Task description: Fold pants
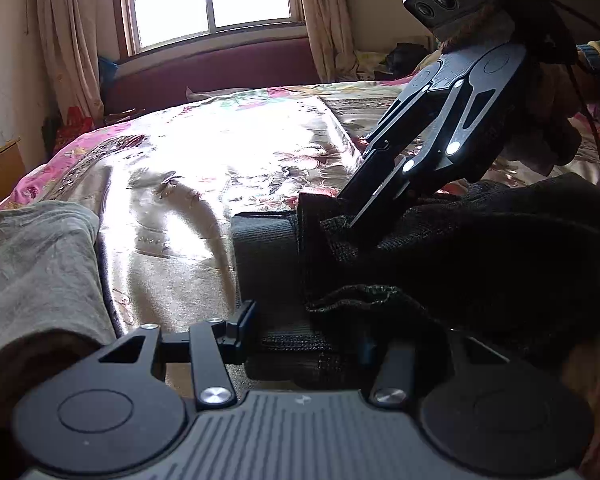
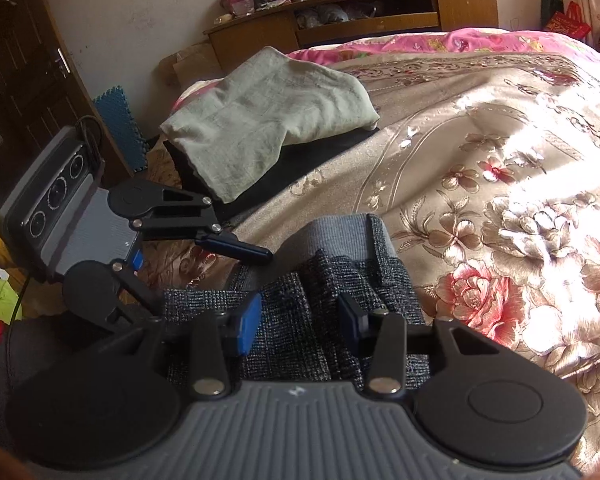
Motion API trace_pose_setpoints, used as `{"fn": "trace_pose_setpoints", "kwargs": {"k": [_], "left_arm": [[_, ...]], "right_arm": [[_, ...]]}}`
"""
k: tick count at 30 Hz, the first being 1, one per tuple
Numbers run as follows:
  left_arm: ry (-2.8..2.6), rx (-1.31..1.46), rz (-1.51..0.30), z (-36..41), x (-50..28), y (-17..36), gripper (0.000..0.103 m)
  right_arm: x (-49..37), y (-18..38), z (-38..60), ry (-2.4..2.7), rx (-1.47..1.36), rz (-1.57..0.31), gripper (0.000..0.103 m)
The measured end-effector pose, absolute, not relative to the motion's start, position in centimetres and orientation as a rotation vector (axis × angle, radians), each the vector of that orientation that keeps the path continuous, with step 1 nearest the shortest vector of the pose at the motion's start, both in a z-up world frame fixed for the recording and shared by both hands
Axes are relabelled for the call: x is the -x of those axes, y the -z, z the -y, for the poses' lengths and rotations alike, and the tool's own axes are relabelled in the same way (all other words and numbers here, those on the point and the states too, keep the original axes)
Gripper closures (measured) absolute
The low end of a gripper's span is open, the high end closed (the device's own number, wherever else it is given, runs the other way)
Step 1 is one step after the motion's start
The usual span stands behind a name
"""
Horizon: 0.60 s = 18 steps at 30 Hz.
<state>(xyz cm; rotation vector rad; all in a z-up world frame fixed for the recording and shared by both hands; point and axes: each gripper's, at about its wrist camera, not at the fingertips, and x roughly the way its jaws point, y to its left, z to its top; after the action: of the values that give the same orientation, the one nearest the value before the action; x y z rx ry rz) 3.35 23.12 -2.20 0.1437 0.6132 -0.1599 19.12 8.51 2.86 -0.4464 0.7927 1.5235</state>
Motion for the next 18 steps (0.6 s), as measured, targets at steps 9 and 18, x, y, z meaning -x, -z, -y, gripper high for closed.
{"fn": "trace_pose_setpoints", "kwargs": {"k": [9, 18], "left_arm": [[0.175, -0.134, -0.584, -23.2, -3.6, 1.5, 0.040], [0.170, -0.094, -0.601, -23.2, -4.2, 1.7, 0.040]], "right_arm": [[-18.8, -5.9, -7.5, -1.334, 0.401, -0.785, 0.096], [-23.6, -2.5, -9.3, -1.221, 0.416, -0.823, 0.093]]}}
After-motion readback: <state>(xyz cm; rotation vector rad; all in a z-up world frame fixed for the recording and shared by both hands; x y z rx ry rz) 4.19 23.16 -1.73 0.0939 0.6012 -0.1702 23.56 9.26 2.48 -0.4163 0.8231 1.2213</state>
